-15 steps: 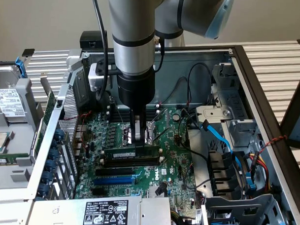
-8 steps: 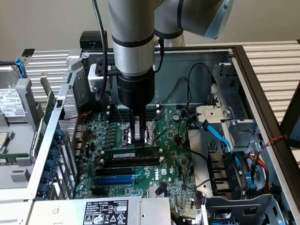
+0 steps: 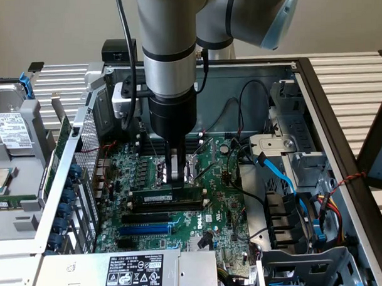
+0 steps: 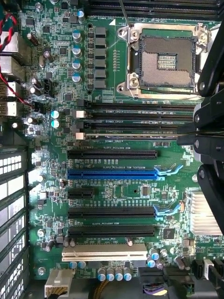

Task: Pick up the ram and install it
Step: 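Insert the ram into the slot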

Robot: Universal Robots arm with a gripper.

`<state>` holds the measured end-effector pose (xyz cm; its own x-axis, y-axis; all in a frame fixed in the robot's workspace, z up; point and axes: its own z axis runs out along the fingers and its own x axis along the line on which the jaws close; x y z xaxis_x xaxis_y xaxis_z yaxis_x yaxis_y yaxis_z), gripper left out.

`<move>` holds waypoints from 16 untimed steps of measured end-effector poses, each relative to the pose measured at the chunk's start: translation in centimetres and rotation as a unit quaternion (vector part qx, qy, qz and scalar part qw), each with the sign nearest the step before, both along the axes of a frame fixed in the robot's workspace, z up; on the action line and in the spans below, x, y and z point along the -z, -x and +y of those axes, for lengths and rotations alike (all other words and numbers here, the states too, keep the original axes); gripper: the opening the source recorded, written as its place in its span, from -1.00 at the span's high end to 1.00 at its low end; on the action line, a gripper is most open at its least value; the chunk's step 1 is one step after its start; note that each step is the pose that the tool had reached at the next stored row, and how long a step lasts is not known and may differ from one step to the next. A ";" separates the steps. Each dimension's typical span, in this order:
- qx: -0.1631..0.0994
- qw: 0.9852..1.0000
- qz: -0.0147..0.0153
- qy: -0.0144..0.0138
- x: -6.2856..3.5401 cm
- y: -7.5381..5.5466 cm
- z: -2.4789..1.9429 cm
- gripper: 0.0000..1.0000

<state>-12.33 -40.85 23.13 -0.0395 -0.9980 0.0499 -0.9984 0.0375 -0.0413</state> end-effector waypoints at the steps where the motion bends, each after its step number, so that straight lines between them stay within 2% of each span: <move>1: 0.000 1.000 0.000 0.000 0.01 0.0 0.00 0.76; 16: 0.003 1.000 -0.001 0.000 0.28 0.1 0.00 0.76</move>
<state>-12.47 -40.85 22.85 -0.0457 -0.9977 0.0506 -0.9981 0.0435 -0.0429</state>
